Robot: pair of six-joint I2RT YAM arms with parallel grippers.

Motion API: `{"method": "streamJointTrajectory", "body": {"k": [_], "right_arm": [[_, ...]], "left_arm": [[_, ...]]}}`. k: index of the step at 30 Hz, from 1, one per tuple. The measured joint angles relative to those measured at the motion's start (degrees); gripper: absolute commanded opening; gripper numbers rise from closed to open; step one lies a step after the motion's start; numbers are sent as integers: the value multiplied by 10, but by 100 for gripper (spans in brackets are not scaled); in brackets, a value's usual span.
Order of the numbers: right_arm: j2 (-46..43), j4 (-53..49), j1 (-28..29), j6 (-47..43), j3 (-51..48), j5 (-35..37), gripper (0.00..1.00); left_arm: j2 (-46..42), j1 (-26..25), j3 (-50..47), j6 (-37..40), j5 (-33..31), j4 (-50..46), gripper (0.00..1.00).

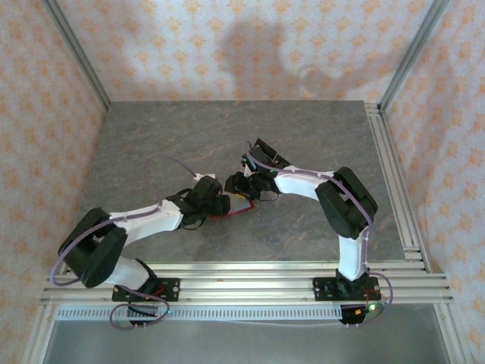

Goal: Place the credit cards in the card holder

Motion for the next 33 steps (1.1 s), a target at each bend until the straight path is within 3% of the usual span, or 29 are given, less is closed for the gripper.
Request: {"method": "streamJointTrajectory", "body": {"k": [14, 25, 33], "right_arm": [[45, -4, 47, 2, 87, -14, 48], [110, -56, 59, 7, 158, -24, 48], [87, -51, 56, 7, 135, -15, 48]], "left_arm": [[-123, 32, 1, -14, -47, -112, 74], [-126, 54, 1, -31, -51, -150, 75], [-126, 52, 1, -31, -40, -146, 75]]}}
